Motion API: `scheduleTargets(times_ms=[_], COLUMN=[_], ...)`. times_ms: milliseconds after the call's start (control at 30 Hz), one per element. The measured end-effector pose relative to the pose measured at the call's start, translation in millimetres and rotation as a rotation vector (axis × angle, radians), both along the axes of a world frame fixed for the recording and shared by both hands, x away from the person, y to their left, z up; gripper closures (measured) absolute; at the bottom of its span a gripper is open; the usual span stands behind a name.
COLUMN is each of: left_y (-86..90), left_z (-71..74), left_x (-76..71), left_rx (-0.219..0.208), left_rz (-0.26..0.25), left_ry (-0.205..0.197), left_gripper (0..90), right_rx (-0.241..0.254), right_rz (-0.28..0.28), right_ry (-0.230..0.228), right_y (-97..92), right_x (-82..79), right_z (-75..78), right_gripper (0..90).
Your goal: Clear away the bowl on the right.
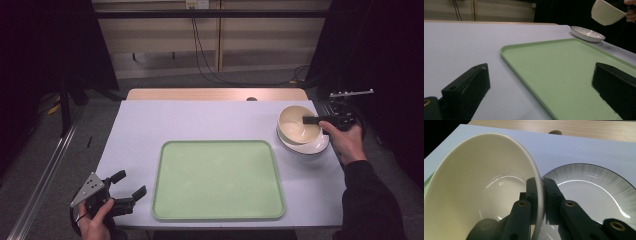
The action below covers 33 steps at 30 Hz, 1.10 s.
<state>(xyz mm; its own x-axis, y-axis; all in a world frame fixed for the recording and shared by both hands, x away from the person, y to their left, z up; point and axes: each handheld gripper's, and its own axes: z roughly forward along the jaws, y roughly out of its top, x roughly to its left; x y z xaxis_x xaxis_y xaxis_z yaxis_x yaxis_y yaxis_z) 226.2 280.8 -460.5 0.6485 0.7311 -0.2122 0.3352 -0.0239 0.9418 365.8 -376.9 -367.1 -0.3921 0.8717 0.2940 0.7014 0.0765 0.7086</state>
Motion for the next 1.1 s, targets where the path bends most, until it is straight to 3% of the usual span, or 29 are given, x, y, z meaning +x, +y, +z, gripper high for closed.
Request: scheduleTargets(times_ms=[500, 1100], left_y=[-0.5, -0.3], left_z=[0.1, 0.0], left_x=[0.2, 0.3], left_rx=[0.004, 0.005], left_rz=[-0.001, -0.001], left_ry=[0.000, 0.000], left_gripper=[1.7, 1.7], right_rx=[-0.031, -0.047], right_rz=[0.107, 0.160], right_ry=[0.023, 0.065], right_y=[40.6, 80.9], right_x=[5.1, 19.3], right_z=[-1.1, -15.5], right_gripper=[83.6, 83.5])
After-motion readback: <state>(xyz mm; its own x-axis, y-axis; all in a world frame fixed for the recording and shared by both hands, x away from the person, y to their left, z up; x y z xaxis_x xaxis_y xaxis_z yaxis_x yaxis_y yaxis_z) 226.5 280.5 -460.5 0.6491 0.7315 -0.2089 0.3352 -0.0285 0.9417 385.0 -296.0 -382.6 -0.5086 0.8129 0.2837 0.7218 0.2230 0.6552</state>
